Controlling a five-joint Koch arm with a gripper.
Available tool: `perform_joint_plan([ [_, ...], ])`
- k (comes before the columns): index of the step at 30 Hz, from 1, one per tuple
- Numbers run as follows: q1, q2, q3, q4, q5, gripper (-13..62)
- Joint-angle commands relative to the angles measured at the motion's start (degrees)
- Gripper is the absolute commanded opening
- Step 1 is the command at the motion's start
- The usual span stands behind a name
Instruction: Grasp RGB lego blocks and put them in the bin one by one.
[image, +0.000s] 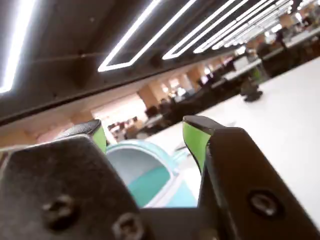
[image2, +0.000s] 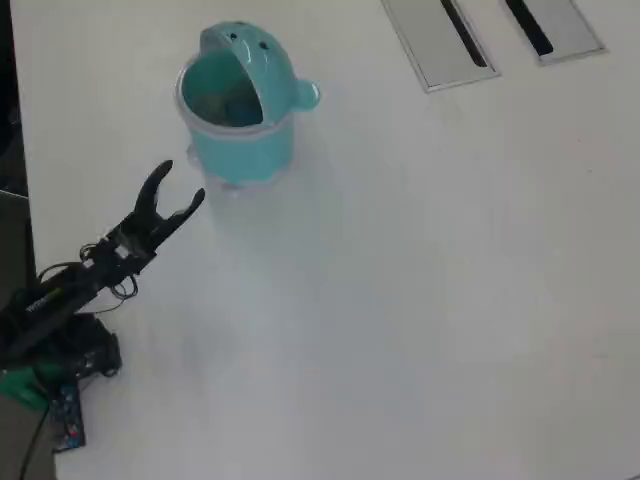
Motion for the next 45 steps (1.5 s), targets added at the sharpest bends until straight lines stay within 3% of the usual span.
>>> perform_joint_plan([
  [1, 3.16, 2.46, -1.41, -4.66, 6.94, 28.2],
  [16, 18.02, 4.48, 22.59, -21.09, 28.74, 28.2],
  [34, 21.18, 4.48, 50.54, -39.02, 42.28, 28.3],
  [41, 23.73, 4.39, 54.40, -34.10, 51.24, 28.7],
  [45, 24.43, 4.39, 54.40, -26.46, 52.91, 33.4],
])
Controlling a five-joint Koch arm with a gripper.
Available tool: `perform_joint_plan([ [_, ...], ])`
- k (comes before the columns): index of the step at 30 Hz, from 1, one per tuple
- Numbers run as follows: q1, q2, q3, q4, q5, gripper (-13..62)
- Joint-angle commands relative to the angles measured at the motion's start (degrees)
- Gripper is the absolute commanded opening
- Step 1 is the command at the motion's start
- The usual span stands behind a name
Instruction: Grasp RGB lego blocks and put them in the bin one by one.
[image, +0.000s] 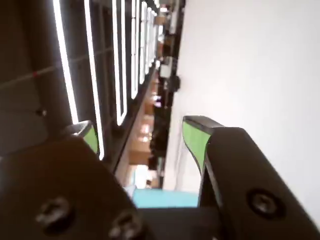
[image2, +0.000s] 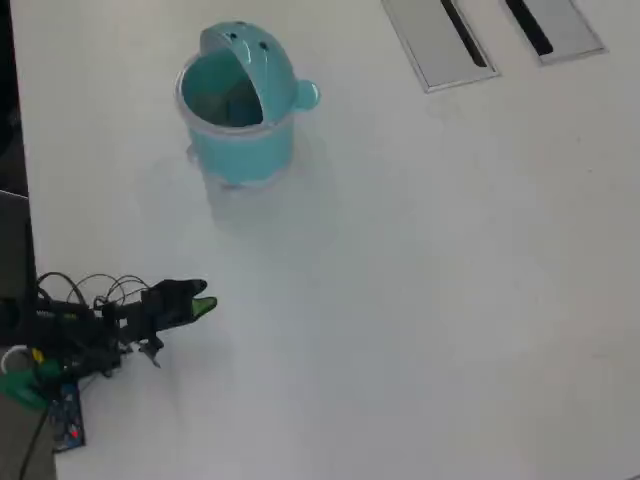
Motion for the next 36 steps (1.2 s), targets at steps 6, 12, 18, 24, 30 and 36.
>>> perform_joint_plan([
  [6, 0.18, 3.69, 4.39, 12.48, 9.23, 34.1],
  [12, -0.53, 3.60, 4.39, 20.48, 11.25, 34.6],
  [18, -0.62, 3.52, 4.39, 30.06, 10.37, 34.7],
  [24, -0.79, 3.52, 4.39, 37.35, 7.38, 34.2],
  [30, -1.32, 3.52, 4.39, 42.01, 6.94, 34.3],
  [36, -2.72, 3.43, 4.39, 43.59, 7.38, 34.2],
])
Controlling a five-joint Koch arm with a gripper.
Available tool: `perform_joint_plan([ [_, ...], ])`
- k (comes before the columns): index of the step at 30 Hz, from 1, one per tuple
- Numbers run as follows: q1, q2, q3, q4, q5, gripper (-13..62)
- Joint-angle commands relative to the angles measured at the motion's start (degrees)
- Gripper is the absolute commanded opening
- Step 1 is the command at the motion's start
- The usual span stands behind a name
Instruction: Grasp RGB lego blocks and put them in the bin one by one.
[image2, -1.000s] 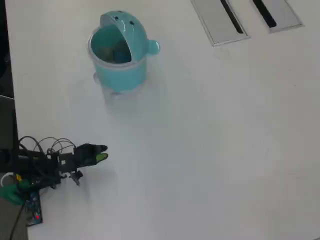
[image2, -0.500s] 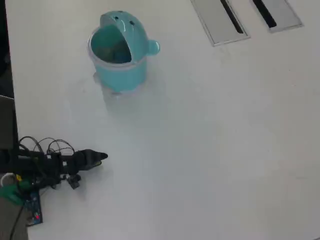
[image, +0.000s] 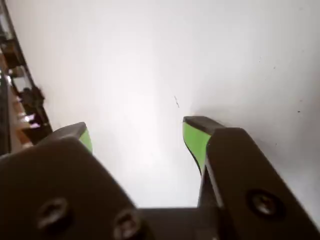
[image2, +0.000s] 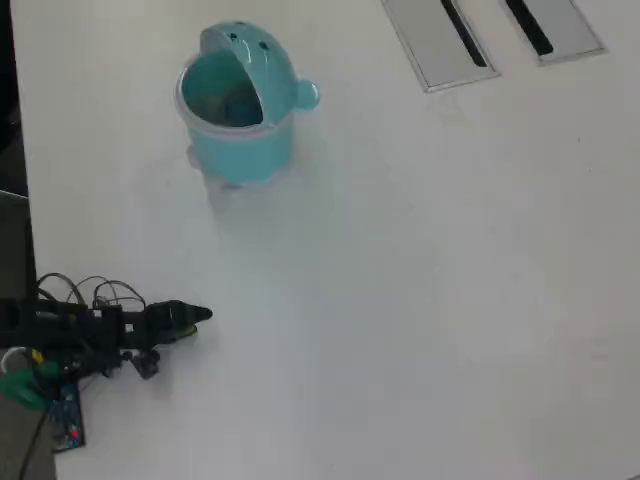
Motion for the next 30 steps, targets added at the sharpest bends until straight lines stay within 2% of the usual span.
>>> perform_joint_plan([
  [1, -0.35, 3.52, 4.31, 2.81, 0.79, 34.2],
  [30, -0.53, 3.34, 4.31, 4.48, 1.32, 34.2],
])
